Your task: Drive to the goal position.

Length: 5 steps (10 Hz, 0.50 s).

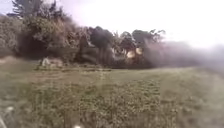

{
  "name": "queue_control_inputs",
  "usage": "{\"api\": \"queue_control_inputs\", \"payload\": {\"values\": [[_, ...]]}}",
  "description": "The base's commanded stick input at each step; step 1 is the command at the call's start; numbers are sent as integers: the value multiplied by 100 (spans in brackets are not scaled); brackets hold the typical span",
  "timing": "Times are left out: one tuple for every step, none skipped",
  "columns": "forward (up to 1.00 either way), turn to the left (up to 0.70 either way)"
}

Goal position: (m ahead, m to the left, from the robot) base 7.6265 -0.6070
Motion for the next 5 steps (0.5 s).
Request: {"api": "queue_control_inputs", "payload": {"values": [[70,0],[70,0],[70,0],[70,0],[70,0]]}}
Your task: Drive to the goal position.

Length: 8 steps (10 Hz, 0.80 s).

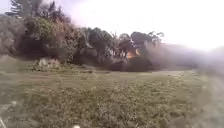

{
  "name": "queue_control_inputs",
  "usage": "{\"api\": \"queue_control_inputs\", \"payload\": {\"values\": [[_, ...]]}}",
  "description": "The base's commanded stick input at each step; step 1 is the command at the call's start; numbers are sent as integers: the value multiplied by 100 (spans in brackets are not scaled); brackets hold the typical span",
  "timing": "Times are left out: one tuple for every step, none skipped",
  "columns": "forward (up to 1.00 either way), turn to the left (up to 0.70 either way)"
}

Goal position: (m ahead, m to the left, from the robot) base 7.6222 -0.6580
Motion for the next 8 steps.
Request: {"api": "queue_control_inputs", "payload": {"values": [[70,0],[70,0],[70,0],[70,0],[70,0],[70,0],[70,0],[70,0]]}}
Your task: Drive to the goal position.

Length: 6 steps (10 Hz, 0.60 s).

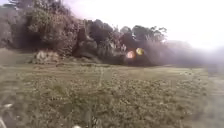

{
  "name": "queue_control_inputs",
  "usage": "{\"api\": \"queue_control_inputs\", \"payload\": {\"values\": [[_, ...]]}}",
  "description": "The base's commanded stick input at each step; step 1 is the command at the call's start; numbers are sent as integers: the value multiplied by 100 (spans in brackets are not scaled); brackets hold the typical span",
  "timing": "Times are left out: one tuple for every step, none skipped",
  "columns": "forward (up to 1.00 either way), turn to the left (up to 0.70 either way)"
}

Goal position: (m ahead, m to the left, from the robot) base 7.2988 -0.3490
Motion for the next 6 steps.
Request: {"api": "queue_control_inputs", "payload": {"values": [[70,0],[70,0],[70,0],[70,0],[70,0],[70,0]]}}
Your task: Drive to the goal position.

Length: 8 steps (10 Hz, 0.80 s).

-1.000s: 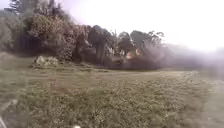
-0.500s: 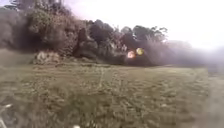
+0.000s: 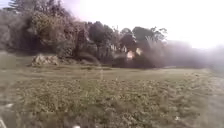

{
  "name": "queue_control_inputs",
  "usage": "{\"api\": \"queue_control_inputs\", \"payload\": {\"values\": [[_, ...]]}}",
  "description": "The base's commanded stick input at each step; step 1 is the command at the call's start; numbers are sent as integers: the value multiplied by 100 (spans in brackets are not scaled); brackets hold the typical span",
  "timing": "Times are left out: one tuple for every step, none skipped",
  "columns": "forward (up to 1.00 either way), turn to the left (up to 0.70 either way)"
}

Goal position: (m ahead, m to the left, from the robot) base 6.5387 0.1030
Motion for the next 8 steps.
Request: {"api": "queue_control_inputs", "payload": {"values": [[70,0],[70,0],[70,0],[70,0],[70,0],[70,0],[70,0],[70,0]]}}
